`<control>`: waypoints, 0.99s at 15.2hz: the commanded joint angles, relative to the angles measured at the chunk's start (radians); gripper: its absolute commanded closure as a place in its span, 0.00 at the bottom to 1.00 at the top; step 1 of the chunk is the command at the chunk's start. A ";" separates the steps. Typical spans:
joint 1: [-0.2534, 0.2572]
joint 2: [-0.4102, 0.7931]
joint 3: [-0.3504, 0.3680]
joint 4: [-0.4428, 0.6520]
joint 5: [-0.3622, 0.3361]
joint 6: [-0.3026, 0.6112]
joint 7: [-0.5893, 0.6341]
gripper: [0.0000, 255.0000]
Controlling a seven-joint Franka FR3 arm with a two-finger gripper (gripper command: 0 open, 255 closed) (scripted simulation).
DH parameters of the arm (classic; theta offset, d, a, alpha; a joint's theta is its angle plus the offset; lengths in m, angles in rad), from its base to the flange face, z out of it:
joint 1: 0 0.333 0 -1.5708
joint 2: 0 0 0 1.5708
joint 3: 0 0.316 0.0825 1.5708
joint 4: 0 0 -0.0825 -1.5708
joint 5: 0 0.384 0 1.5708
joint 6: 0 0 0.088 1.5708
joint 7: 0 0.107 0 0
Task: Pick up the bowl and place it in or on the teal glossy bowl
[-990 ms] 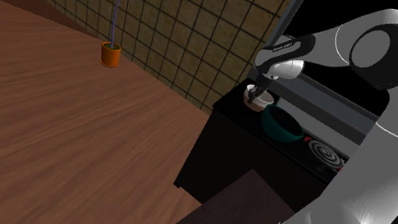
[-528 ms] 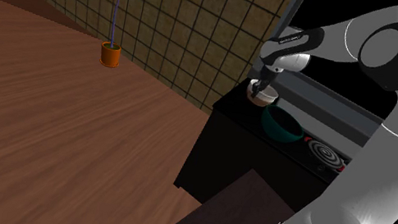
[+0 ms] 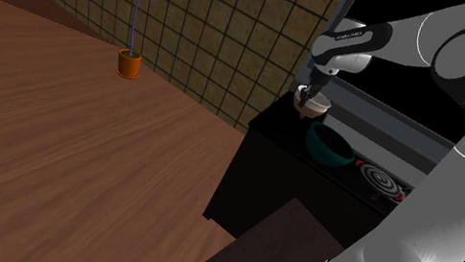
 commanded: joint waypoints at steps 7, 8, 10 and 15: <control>0.005 -0.034 -0.002 0.072 -0.017 -0.103 0.005 1.00; 0.005 -0.038 -0.002 0.082 -0.018 -0.115 0.005 1.00; 0.006 -0.044 -0.002 0.102 -0.021 -0.141 0.006 1.00; 0.007 -0.056 -0.002 0.156 -0.025 -0.206 0.004 1.00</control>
